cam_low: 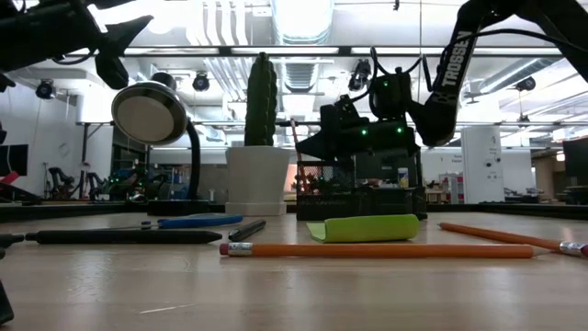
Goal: Pick and place office supplies into organizer
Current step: Put the top pencil into the left section of the desk organizer
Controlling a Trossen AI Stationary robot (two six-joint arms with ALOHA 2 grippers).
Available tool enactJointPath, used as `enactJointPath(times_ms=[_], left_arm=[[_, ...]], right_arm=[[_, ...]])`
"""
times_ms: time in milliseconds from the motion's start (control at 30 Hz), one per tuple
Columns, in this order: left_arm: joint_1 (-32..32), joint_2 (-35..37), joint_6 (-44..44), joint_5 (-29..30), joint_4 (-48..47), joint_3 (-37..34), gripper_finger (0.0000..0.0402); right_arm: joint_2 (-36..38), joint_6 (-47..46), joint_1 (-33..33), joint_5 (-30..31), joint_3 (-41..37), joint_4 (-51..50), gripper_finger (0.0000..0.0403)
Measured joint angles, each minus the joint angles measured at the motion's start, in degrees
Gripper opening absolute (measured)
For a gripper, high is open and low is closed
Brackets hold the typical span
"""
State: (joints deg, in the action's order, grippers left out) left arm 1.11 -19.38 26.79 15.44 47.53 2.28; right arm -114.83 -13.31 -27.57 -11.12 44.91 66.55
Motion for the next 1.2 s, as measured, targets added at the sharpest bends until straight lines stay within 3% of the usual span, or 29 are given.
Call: enactJointPath(times_ms=[967,1200], left_arm=[[0.01,0.0,-0.02,0.0,0.0,0.0,0.013],[0.02,0.02,-0.04,0.0,0.0,0.0,0.013]], right_arm=[[1.96,2.14,0.07,-2.92,-0.2,-3.44,0.0014],[3.15,3.18,0.07,-2.92,-0.22,-4.26,0.0053]])
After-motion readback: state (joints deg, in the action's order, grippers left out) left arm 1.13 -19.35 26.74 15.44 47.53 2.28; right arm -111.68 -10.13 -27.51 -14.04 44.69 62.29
